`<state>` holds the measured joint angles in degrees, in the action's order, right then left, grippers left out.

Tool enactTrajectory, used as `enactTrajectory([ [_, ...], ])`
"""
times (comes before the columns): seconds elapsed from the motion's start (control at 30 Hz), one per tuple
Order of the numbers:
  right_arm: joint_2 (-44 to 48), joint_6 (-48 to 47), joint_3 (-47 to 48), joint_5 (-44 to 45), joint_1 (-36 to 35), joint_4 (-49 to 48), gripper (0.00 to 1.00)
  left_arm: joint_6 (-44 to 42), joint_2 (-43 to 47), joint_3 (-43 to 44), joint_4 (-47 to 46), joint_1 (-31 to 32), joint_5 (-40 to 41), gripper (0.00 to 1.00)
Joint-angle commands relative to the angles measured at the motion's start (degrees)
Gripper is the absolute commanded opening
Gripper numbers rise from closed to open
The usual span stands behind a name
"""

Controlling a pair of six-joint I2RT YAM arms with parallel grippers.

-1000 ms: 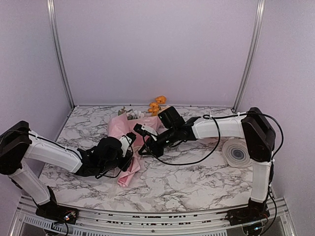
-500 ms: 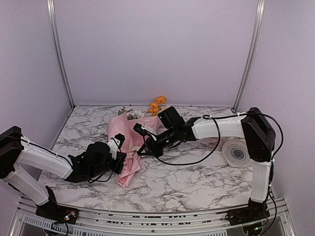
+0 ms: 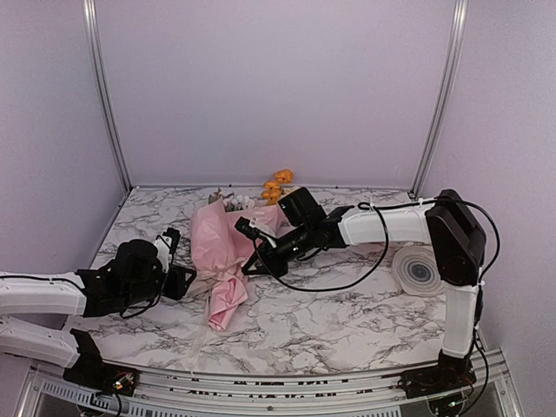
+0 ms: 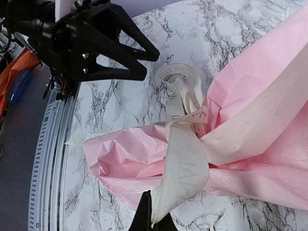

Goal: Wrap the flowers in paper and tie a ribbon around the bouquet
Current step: Tie the half-tied ribbon around the folded bouquet.

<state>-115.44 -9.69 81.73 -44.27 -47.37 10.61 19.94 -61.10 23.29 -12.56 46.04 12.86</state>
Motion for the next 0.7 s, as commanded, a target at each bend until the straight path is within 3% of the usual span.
enactTrajectory([
  [0.0,-1.78,-0.7,3.56,-1.65,0.14,1.17,0.0,6.67,-3.26,-1.33,13.74,-0.69,-6.34,0.36],
  [0.1,-1.99,-1.61,4.06,-2.16,0.18,2.05,0.0,4.17,-6.01,-1.05,12.56,-0.69,-5.84,0.43],
  [0.27,-2.32,-1.95,3.68,-2.64,0.55,2.42,0.0,-5.25,-10.66,0.08,6.6,-0.69,-2.48,0.44],
  [0.47,-1.72,-2.08,2.92,-3.19,1.13,2.51,0.0,-10.63,-21.76,4.91,2.14,0.04,-0.15,0.47],
  [0.67,-1.97,-1.91,2.95,-4.01,1.43,2.57,0.0,-13.4,-23.55,6.24,0.44,0.69,1.47,0.51],
])
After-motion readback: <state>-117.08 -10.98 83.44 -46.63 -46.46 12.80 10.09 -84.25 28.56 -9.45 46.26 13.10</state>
